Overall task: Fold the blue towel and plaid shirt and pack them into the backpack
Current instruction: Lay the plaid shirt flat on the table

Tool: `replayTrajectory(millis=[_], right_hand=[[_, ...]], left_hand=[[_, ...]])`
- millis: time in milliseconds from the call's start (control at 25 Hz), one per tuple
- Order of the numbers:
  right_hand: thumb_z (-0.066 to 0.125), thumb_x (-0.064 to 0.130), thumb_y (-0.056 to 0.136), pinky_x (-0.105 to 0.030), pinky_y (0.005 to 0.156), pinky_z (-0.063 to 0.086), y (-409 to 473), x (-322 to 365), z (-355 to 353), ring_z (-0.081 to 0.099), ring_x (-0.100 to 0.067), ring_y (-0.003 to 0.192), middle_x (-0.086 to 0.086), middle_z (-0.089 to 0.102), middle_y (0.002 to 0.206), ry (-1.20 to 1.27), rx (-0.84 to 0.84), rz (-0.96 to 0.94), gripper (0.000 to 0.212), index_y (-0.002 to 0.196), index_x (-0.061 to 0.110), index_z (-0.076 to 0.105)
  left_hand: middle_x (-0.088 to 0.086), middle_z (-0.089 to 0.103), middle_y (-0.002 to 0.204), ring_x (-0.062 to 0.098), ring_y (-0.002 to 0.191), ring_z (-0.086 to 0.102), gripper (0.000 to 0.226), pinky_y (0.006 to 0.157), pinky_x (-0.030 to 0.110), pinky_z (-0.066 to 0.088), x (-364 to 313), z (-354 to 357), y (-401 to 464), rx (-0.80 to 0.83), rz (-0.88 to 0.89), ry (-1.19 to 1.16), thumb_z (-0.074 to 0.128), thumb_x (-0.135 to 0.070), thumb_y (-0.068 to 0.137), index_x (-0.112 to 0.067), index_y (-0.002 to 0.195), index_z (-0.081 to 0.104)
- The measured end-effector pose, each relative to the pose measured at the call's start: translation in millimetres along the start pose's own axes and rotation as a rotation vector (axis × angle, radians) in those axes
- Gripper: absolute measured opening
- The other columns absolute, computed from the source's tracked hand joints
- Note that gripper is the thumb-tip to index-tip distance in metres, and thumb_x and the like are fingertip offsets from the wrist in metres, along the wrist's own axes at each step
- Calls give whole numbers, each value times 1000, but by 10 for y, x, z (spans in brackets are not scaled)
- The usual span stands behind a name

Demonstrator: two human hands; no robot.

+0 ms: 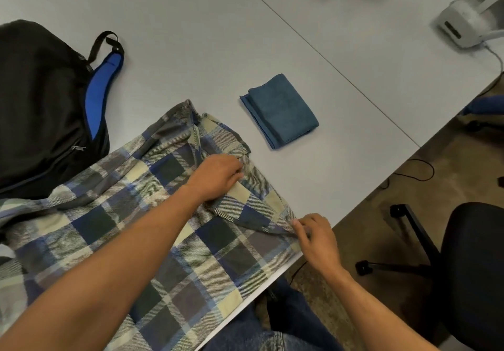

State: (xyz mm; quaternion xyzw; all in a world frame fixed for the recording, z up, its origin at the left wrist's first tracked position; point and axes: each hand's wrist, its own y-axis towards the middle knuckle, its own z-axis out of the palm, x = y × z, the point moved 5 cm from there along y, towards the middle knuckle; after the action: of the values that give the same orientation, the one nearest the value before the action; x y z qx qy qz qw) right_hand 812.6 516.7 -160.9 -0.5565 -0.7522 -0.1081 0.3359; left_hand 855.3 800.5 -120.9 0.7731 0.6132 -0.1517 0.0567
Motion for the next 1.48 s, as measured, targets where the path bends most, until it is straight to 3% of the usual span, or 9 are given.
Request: replayTrajectory(millis=[120, 200, 400, 640, 760, 880, 1080, 1240, 1480], right_hand=[[46, 41, 101, -31, 77, 46, 20, -119, 5, 59, -14, 92, 4, 63, 102, 17, -10, 325, 26, 107, 23, 64], [48, 40, 100, -30, 75, 44, 36, -128, 38, 61, -15, 91, 2, 66, 103, -14, 43, 391, 25, 113, 22, 60], [65, 22, 92, -26, 67, 41, 83, -92, 52, 62, -17, 86, -1, 66, 92, 55, 151, 392, 17, 108, 19, 59], [68, 13, 90, -27, 71, 45, 115, -144, -6, 61, -14, 84, 0, 67, 89, 43, 195, 331, 11, 101, 12, 70], [68, 10, 89, -25, 70, 41, 131, -119, -15, 59, -12, 80, 1, 67, 86, 29, 202, 299, 9, 97, 12, 71], [67, 8, 89, -31, 71, 48, 155, -105, -22, 60, -14, 80, 1, 67, 84, 34, 218, 281, 7, 93, 12, 71], [68, 10, 88, -34, 74, 53, 173, -181, -45, 61, -11, 79, 6, 65, 81, 29, 266, 290, 7, 89, 16, 71], [70, 12, 88, -28, 67, 51, 203, -201, -83, 60, -7, 76, 7, 66, 80, 32, 281, 275, 7, 88, 19, 70], [71, 14, 87, -20, 61, 44, 226, -210, -121, 60, -7, 78, 8, 65, 82, 68, 302, 276, 10, 88, 23, 67]], left_hand=[[-2, 56, 134, 24, 126, 48, 37, 103, 41, 37, -82, 190, 332, 161, -3, 48, 50, -35, 96, -22, 131, 54], [-6, 44, 147, 19, 136, 37, 48, 109, 40, 29, -94, 325, 438, 315, 21, 205, 54, -35, 95, -28, 141, 43], [-4, 60, 114, 21, 111, 50, 27, 94, 39, 34, -223, 255, 538, 343, 54, 418, 53, -22, 93, -27, 119, 51], [-4, 62, 101, 20, 96, 58, 12, 94, 42, 42, -280, 239, 567, 520, 50, 457, 57, -35, 90, -27, 99, 59], [-1, 55, 107, 21, 103, 53, 24, 93, 41, 40, -275, 192, 571, 488, 51, 441, 57, -39, 87, -24, 106, 61], [-1, 53, 111, 21, 107, 48, 30, 93, 41, 39, -222, 90, 576, 392, 55, 428, 60, -39, 83, -23, 108, 61], [0, 56, 112, 23, 110, 46, 22, 90, 38, 33, -111, -110, 650, 220, -25, 459, 57, -25, 85, -18, 105, 62], [1, 61, 108, 24, 106, 51, 18, 88, 39, 35, -45, -98, 726, 143, -138, 397, 58, -16, 87, -17, 105, 61], [2, 63, 93, 25, 91, 56, 16, 74, 37, 39, 44, 72, 791, 16, -152, 411, 68, -14, 81, -16, 97, 64]])
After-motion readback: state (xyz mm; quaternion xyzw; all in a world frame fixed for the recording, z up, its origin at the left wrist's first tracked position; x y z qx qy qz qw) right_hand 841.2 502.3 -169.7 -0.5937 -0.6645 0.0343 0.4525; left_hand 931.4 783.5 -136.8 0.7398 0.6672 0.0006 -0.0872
